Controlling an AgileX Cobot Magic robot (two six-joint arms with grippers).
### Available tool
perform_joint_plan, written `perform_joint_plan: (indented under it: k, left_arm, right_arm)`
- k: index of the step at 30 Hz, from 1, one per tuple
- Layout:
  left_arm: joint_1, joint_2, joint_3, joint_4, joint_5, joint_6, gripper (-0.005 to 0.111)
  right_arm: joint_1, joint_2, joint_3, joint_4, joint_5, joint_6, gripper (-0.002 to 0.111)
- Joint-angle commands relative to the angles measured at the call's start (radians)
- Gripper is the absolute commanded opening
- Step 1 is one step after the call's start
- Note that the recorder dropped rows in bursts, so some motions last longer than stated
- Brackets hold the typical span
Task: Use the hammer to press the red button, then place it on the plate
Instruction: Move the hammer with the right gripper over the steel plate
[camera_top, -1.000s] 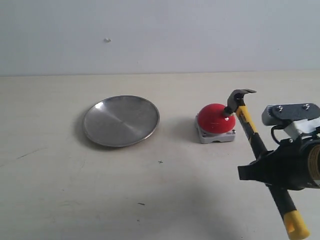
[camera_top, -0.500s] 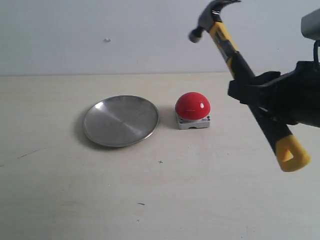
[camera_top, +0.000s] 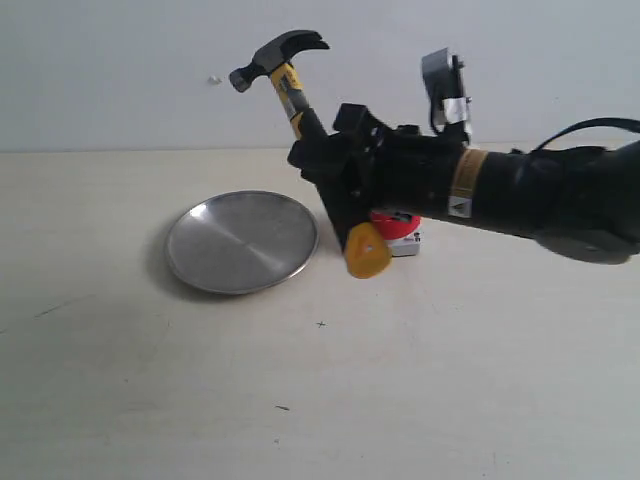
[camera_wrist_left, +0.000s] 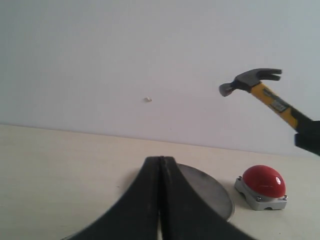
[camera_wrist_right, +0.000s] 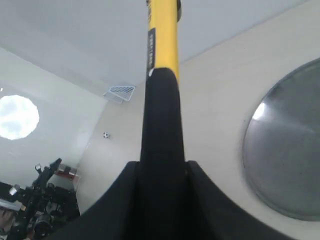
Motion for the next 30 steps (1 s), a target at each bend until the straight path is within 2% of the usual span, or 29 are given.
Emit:
perform_joint_plan:
  k: [1, 5, 12, 17, 24, 30]
  left_arm:
    - [0.001, 0.005, 0.003, -0.004, 0.005, 0.002, 0.0]
    - [0.001, 0.005, 0.003, -0.004, 0.005, 0.004, 0.0]
    - [0.001, 0.005, 0.003, -0.004, 0.005, 0.004, 0.0]
    - [0.001, 0.005, 0.003, -0.004, 0.005, 0.004, 0.0]
    - [0.001, 0.005, 0.003, -0.004, 0.005, 0.004, 0.0]
    - [0.001, 0.005, 0.003, -0.004, 0.005, 0.004, 0.0]
  right_arm:
    - [0.111, 0.196, -0.18, 0.159, -0.074, -0.067, 0.0]
    - [0.152, 0.331, -0.306, 0.309, 0.003, -0.063, 0.0]
    - [0.152, 0.467, -0.409, 0.312, 0.048, 0.078, 0.0]
    - [0.152, 0.489, -0.421, 0.286, 0.051, 0.155, 0.0]
    - [0.152, 0.491, -0.421, 0.241, 0.146, 0.262, 0.0]
    - [0.152, 0.493, -0.421, 0.241, 0.148, 0.277, 0.0]
